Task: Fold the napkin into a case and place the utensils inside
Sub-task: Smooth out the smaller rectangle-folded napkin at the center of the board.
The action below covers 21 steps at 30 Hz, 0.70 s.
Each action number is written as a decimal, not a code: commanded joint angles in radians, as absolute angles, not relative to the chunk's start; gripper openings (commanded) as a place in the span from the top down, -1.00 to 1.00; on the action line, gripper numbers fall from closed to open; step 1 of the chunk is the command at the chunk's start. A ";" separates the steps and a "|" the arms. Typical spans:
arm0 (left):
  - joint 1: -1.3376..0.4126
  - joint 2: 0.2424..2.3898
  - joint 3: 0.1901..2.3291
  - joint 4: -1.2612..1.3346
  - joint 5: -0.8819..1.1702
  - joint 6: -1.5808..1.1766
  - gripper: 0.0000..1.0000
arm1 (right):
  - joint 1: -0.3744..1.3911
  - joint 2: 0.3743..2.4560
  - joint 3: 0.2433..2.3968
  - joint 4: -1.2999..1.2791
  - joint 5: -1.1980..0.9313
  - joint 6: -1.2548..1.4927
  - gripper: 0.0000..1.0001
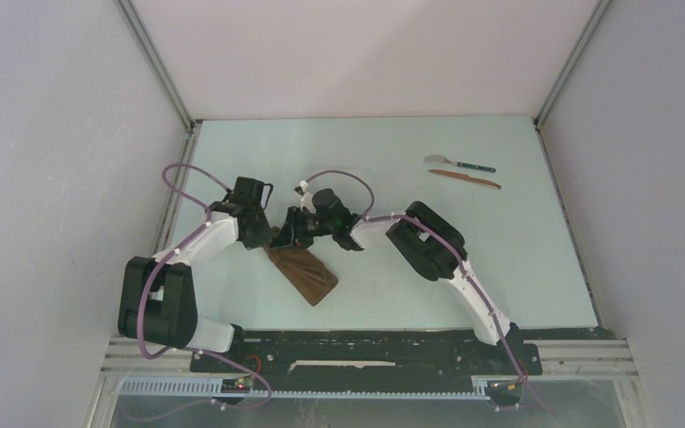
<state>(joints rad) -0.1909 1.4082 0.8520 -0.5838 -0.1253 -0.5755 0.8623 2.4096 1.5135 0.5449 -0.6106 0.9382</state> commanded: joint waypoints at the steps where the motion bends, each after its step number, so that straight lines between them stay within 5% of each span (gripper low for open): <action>1: -0.189 1.384 0.856 -0.566 -0.109 -0.581 1.00 | 0.855 2.432 1.600 0.470 -0.569 0.949 0.19; 10: -0.189 1.366 0.876 -0.549 -0.108 -0.594 1.00 | 0.915 2.484 1.742 0.121 -0.415 0.820 0.65; 16: -0.187 1.387 0.876 -0.560 -0.099 -0.600 1.00 | 0.937 2.485 1.824 0.075 -0.461 0.725 0.44; 21: -0.160 1.377 0.836 -0.547 -0.113 -0.610 1.00 | 0.886 2.421 1.716 0.323 -0.696 0.838 -0.01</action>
